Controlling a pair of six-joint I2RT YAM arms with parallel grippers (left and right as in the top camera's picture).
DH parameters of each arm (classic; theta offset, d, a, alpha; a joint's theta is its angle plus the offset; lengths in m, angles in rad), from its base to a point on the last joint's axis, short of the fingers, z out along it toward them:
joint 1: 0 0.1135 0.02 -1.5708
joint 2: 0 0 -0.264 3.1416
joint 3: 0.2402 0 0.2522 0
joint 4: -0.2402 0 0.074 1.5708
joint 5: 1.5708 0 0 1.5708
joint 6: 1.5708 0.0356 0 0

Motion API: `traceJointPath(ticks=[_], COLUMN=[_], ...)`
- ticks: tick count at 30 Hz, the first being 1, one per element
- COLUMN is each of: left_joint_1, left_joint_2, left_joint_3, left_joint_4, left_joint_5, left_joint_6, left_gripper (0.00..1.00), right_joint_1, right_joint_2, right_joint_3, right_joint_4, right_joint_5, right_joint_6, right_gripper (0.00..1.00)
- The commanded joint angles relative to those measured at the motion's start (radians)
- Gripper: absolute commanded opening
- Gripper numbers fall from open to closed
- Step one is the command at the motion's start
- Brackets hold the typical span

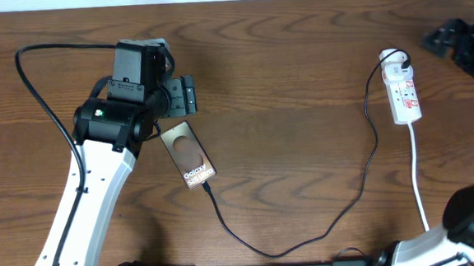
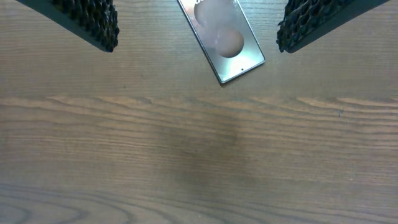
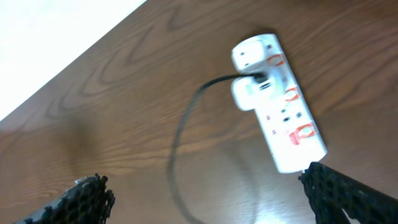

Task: Plug charger to phone and switch on socket
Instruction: 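Raise the left gripper and move the right gripper to the power strip, then press the power strip switch beside the charger with the right gripper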

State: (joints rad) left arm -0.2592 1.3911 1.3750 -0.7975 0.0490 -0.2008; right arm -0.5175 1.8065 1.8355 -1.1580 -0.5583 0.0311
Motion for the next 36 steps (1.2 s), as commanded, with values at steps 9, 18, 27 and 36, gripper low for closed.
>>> traceJointPath(ticks=[9,18,27,36], left_joint_1=[-0.002,-0.002,-0.002,-0.002], left_joint_2=[0.0,0.0,0.0,0.0], left_joint_3=[0.013,0.012,0.011,0.01], left_joint_4=[0.002,0.002,0.002,0.003], left_joint_5=[-0.005,-0.005,-0.005,-0.005], left_joint_6=[0.02,0.02,0.02,0.021], left_gripper=[0.84,0.84,0.84,0.84], right_joint_1=[-0.024,0.063,0.089,0.097], right_joint_2=[0.325,0.341,0.343,0.41], right_joint_3=[0.003,0.001,0.001,-0.009], right_joint_4=[0.061,0.163,0.182,0.179], right_joint_5=[-0.197,-0.015,0.112,0.089], right_joint_6=[-0.41,-0.33,-0.226,-0.226], right_gripper=[0.99,0.99,0.99,0.99])
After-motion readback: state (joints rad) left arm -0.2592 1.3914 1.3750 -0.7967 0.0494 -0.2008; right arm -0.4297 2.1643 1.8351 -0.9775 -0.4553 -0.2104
